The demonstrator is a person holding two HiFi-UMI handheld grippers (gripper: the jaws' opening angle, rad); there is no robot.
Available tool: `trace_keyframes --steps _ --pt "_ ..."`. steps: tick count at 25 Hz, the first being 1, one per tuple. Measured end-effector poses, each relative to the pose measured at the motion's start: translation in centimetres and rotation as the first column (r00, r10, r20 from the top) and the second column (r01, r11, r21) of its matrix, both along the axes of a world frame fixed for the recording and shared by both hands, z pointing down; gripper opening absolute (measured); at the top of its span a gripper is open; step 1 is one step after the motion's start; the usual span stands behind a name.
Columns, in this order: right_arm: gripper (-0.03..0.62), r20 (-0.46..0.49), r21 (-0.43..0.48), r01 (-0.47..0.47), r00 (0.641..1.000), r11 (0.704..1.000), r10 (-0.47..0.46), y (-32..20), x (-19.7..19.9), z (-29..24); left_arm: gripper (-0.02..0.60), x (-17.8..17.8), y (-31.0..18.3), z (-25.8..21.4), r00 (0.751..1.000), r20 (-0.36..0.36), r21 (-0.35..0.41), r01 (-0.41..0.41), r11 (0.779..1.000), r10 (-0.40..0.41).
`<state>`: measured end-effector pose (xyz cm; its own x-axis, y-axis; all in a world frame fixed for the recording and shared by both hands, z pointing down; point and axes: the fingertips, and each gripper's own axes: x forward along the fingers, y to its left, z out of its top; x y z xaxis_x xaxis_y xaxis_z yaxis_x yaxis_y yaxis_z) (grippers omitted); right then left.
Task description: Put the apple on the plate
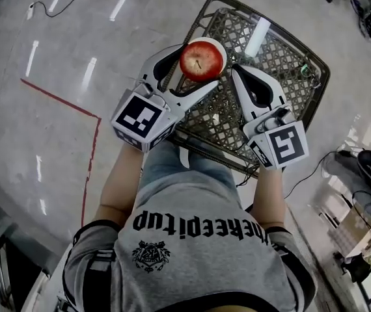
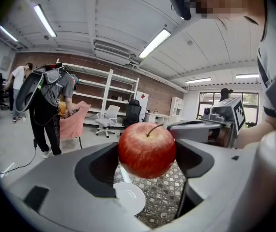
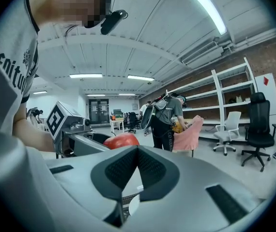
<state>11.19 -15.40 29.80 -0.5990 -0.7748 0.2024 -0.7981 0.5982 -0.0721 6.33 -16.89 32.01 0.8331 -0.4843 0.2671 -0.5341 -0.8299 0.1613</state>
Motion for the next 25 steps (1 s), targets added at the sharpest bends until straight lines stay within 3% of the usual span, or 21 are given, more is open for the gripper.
trace_keyframes --steps 11,25 --pt "-0.005 0.001 -0.057 0.009 1.0 0.998 -0.009 -1.2 0.3 3.6 0.407 0.3 -1.5 4.4 0.999 0.013 -0.027 0.041 0.999 -0.041" --pt "-0.005 0.008 -0.125 0.015 1.0 0.992 -0.015 -2.0 0.8 7.8 0.405 1.3 -2.4 10.3 0.994 0.091 -0.041 0.06 0.997 -0.056"
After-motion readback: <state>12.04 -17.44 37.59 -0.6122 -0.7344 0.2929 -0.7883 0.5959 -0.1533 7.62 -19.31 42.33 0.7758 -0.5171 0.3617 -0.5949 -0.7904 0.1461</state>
